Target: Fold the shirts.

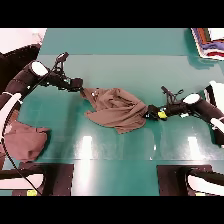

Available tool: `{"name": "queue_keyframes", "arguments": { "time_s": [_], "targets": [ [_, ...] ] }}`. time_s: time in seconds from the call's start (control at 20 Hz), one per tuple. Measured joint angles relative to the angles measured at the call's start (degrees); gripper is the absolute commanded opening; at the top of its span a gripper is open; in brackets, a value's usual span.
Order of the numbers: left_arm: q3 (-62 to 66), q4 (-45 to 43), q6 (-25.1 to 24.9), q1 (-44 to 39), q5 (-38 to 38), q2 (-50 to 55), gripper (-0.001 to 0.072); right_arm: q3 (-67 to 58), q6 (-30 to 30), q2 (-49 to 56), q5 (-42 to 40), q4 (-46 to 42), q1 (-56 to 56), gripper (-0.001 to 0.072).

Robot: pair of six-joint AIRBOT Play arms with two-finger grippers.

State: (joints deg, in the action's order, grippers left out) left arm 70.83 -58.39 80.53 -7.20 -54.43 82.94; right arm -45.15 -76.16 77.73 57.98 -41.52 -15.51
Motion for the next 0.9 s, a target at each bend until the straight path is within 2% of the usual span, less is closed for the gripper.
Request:
{"name": "queue_keyframes", "arguments": {
  "time_s": [0.15,0.35,0.65,0.9],
  "targets": [
    [0.5,-1.4,0.0,0.0,0.5,-2.7,0.0022,-3.3,0.9,-0.6,-0.6,-1.1,-0.1,0.0013],
    [4.1,-5.2,0.0,0.1,1.6,-12.0,0.0022,-11.9,0.4,-8.4,0.6,-6.6,4.3,0.0012],
    [12.8,-6.8,0.0,0.2,1.2,-30.0,0.0022,-29.7,0.2,-21.9,7.5,-12.2,10.1,0.0011],
    [19.6,-6.8,0.0,0.2,0.3,-41.7,0.0022,-41.5,-0.2,-29.0,13.8,-16.9,11.1,0.0011]
  ]
}}
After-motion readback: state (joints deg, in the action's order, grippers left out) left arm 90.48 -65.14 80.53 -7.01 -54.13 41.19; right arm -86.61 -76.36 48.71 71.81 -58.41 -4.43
